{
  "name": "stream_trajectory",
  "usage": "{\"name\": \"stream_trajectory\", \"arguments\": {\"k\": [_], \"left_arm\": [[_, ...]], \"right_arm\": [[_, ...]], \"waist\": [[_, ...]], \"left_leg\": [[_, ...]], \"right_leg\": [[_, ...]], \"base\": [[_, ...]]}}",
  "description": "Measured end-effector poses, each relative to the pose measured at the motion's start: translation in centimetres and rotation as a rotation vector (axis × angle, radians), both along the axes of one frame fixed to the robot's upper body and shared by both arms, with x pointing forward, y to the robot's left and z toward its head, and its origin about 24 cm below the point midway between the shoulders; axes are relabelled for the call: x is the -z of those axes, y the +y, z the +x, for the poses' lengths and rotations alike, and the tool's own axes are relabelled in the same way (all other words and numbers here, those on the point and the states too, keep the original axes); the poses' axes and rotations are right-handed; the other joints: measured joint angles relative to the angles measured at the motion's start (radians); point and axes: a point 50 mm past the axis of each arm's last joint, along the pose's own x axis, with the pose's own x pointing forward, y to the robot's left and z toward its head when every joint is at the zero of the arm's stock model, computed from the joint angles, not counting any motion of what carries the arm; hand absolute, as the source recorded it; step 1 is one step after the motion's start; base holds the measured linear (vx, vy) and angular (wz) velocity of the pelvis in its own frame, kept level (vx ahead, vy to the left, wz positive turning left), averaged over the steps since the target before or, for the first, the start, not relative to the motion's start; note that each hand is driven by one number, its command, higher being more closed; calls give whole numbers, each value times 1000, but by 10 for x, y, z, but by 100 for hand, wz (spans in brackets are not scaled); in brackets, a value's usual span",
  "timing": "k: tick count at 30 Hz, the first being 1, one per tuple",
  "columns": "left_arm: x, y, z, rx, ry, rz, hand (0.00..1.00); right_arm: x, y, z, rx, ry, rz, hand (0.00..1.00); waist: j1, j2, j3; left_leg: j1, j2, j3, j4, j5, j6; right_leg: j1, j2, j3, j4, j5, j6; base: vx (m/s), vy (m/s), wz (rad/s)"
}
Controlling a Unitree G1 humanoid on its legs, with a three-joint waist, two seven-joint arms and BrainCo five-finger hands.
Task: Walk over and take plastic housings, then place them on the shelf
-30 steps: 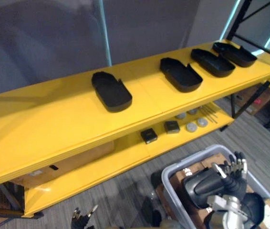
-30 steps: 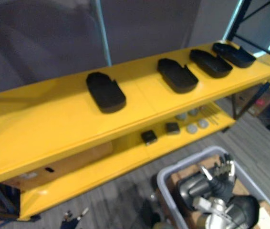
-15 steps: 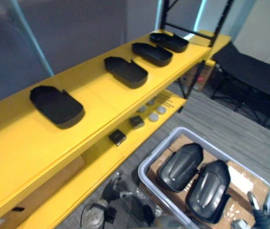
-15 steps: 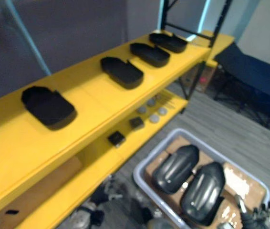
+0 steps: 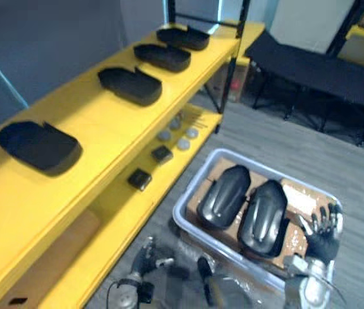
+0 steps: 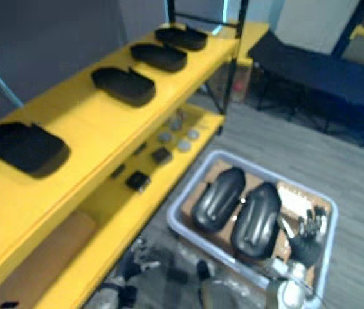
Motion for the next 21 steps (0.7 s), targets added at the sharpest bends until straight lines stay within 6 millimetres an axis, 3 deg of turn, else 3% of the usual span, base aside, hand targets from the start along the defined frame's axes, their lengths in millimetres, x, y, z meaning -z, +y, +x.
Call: {"name": "stream_trajectory", "arguments": {"k": [2, 4, 7, 10, 11, 12, 13, 14, 15, 17, 18, 19, 20, 21], "left_arm": [[-4, 4, 5, -23, -38, 10, 0], [-12, -1, 15, -28, -105, -8, 0], [-39, -7, 40, -8, -281, -29, 0], [-53, -12, 48, 13, -351, -56, 0], [-55, -12, 48, 30, -357, -43, 0], [-54, -7, 45, 18, -346, -26, 0], [-53, -5, 44, 3, -338, -24, 0], [-50, -2, 42, -6, -313, -15, 0], [-46, 3, 40, -27, -277, -1, 0], [-38, 9, 31, -42, -220, 11, 0], [-32, 13, 24, -42, -177, 21, 0], [-30, 15, 21, -40, -163, 26, 0], [-27, 17, 18, -35, -143, 31, 0], [-23, 23, 14, -40, -116, 45, 0]], "right_arm": [[-6, 0, 9, -24, -30, -9, 0], [-14, -1, 21, -42, -67, -7, 0], [-21, 5, 35, -44, -115, 35, 0], [-8, 12, 12, -8, -70, 102, 0], [-6, 16, -3, -7, -57, 111, 0], [-6, 18, -12, -35, -53, 94, 0], [-6, 19, -15, -49, -48, 89, 0], [-5, 18, -18, -59, -42, 82, 0], [-5, 18, -19, -82, -45, 65, 0], [-7, 19, -17, -102, -59, 58, 0], [-8, 20, -15, -109, -63, 49, 0], [-8, 20, -14, -109, -63, 47, 0], [-7, 19, -12, -109, -61, 40, 0], [-7, 18, -8, -106, -50, 20, 0]], "waist": [[1, -18, 33], [3, -3, 45], [19, 8, 113], [25, 8, 132], [26, -11, 142], [29, -23, 144], [27, -23, 146], [22, -30, 144], [27, -34, 140], [30, -41, 129], [26, -54, 112], [26, -58, 110], [27, -75, 98], [30, -85, 87]], "left_leg": [[-11, -22, -13, 18, 2, -8], [-71, -24, -30, 64, 0, -16], [-96, -21, -61, 148, -20, -31], [-48, 10, -29, 226, -86, -22], [-4, 14, 14, 229, -97, -8], [28, 35, 78, 206, -104, 6], [35, 44, 108, 207, -105, 7], [42, 59, 146, 207, -105, 8], [55, 83, 215, 193, -96, 6], [66, 91, 270, 167, -75, 4], [59, 92, 307, 145, -59, 0], [57, 92, 316, 142, -57, -3], [50, 91, 326, 145, -55, -7], [27, 73, 279, 159, -50, -2]], "right_leg": [[-10, -27, -37, 18, 11, 15], [-45, -30, -46, 18, 18, 21], [-53, -20, -41, 55, 32, 42], [-25, 32, -13, 102, 32, 43], [-1, 40, -13, 101, 42, 47], [36, 47, -30, 27, 97, 71], [36, 37, -74, 42, 76, 43], [14, 28, -154, 133, 16, -15], [-6, -5, -247, 274, -98, -35], [-4, -59, -301, 359, -173, -30], [9, -114, -312, 399, -221, -24], [25, -134, -312, 398, -232, -21], [46, -159, -312, 376, -253, 4], [55, -148, -310, 307, -240, 46]], "base": [[3, 33, 16], [14, 48, 22], [7, 75, -9], [-43, 100, -72], [-143, 33, -122], [-169, 3, -133], [-200, -31, -124], [-158, 14, -136], [-138, 32, -133], [-77, 20, -118], [-40, -19, -90], [-10, -66, -71], [-6, -125, -67], [2, -149, -70]]}}
